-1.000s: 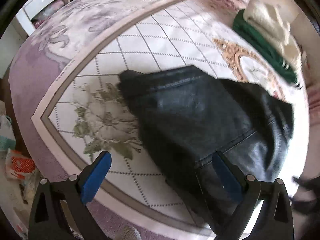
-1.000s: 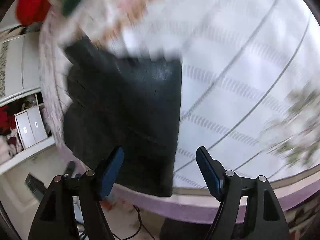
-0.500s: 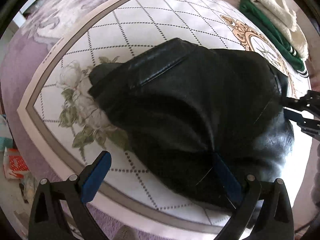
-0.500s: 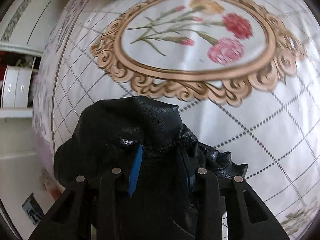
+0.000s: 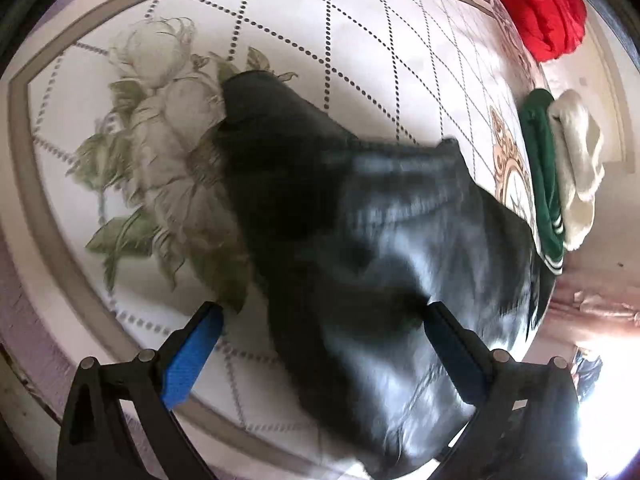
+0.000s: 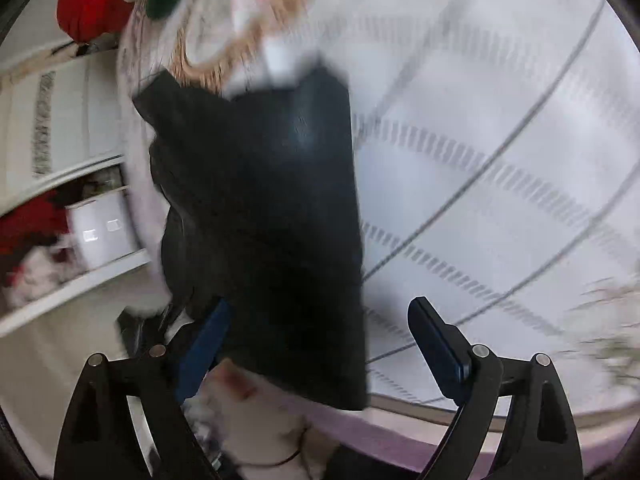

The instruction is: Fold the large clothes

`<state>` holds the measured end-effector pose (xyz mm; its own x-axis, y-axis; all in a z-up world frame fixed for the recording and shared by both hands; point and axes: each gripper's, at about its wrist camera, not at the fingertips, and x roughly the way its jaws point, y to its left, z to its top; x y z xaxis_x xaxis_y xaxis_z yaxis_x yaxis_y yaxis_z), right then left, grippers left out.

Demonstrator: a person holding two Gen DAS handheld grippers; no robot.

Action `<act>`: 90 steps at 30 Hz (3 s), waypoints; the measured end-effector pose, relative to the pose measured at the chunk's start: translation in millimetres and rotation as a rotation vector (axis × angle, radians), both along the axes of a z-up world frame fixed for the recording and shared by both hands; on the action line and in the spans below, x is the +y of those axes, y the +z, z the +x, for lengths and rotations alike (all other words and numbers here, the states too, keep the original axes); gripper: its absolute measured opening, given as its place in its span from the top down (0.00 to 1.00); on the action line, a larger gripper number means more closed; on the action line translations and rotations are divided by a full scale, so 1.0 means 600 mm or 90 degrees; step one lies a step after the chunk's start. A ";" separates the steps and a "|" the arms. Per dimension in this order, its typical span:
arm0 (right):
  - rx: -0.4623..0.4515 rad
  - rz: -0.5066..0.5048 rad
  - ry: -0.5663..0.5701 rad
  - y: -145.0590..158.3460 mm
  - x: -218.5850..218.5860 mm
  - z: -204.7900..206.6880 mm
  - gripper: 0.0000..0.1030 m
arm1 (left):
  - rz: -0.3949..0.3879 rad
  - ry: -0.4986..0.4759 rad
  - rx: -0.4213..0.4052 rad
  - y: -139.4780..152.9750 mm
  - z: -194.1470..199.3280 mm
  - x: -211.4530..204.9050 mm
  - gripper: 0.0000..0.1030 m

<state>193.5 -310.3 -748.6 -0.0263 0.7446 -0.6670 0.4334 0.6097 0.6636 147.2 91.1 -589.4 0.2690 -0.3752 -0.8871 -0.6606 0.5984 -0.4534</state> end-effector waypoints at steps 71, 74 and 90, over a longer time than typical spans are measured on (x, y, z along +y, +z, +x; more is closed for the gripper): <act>-0.297 0.190 0.011 0.545 -0.184 0.955 0.58 | 0.139 -0.138 -0.415 0.409 0.791 -0.160 0.87; -0.248 0.157 -0.027 0.466 -0.264 1.023 0.58 | 0.109 -0.175 -0.353 0.290 0.866 -0.220 0.87; -0.259 -0.237 0.054 0.393 -0.362 1.020 0.15 | 0.250 -0.302 -0.328 0.267 0.862 -0.282 0.08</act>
